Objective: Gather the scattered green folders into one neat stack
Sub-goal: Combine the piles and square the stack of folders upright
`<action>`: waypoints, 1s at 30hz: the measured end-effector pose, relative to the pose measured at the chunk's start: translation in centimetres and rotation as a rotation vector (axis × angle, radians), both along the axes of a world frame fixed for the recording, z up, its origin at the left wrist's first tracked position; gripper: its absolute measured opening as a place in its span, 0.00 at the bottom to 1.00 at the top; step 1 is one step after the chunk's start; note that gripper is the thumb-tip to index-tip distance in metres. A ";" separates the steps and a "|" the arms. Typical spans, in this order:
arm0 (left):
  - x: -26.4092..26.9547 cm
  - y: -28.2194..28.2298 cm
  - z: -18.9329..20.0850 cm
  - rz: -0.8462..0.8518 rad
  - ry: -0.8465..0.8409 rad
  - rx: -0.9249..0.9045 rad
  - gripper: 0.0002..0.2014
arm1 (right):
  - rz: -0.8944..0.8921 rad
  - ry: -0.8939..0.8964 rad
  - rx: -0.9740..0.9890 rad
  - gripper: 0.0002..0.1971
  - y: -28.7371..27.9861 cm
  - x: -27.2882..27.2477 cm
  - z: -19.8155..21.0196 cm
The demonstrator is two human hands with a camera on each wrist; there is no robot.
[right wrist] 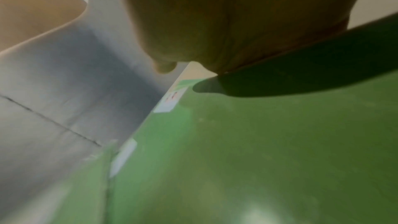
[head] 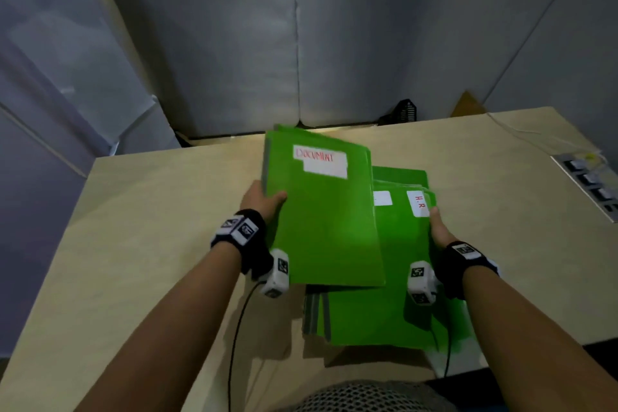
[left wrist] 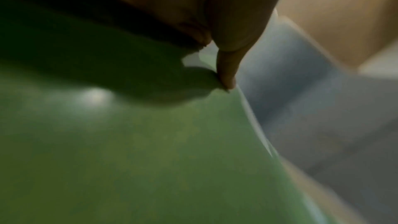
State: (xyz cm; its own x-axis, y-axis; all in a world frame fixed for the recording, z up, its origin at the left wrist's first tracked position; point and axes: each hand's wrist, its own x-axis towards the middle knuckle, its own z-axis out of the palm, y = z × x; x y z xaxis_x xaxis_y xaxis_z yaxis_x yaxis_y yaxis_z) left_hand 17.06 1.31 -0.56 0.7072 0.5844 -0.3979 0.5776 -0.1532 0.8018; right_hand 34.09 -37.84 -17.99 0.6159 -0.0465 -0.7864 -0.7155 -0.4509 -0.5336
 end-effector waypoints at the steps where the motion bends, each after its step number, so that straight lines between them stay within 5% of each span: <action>1: -0.5 -1.3 -0.9 -0.043 0.087 0.003 0.20 | 0.001 0.006 0.101 0.70 0.8 -1.1 1.1; 3: -1.3 -3.3 -2.5 -0.104 0.238 0.015 0.23 | -0.007 0.054 0.168 0.63 4.5 -6.1 9.7; 5: -2.0 -5.0 -2.8 -0.155 0.309 0.021 0.28 | -0.010 0.025 0.142 0.59 6.1 -8.4 13.9; 9: -1.9 -7.5 -3.1 -0.259 0.354 0.026 0.28 | -0.012 0.009 0.107 0.70 6.6 -8.7 14.6; 14: -1.8 -8.9 -3.0 -0.251 0.342 -0.102 0.43 | 0.103 0.021 -0.009 0.53 6.8 -9.0 14.6; 22: -2.1 -6.3 -2.7 -0.055 0.347 -0.419 0.62 | 0.030 -0.228 -0.047 0.50 9.6 -8.9 14.8; 23: -2.1 -6.0 -2.2 -0.071 0.322 -0.495 0.58 | 0.033 -0.280 -0.036 0.49 10.1 -8.6 15.3; 26: -1.4 -5.1 -0.6 -0.029 0.168 -0.692 0.27 | 0.070 -0.454 0.007 0.44 11.4 -7.3 16.6; 28: -0.8 -3.7 0.7 0.018 0.043 -0.644 0.24 | 0.089 -0.572 0.055 0.43 12.3 -6.6 17.8; 30: -0.3 -2.3 1.7 0.008 -0.081 -0.554 0.32 | 0.081 -0.676 0.137 0.41 13.2 -6.2 19.1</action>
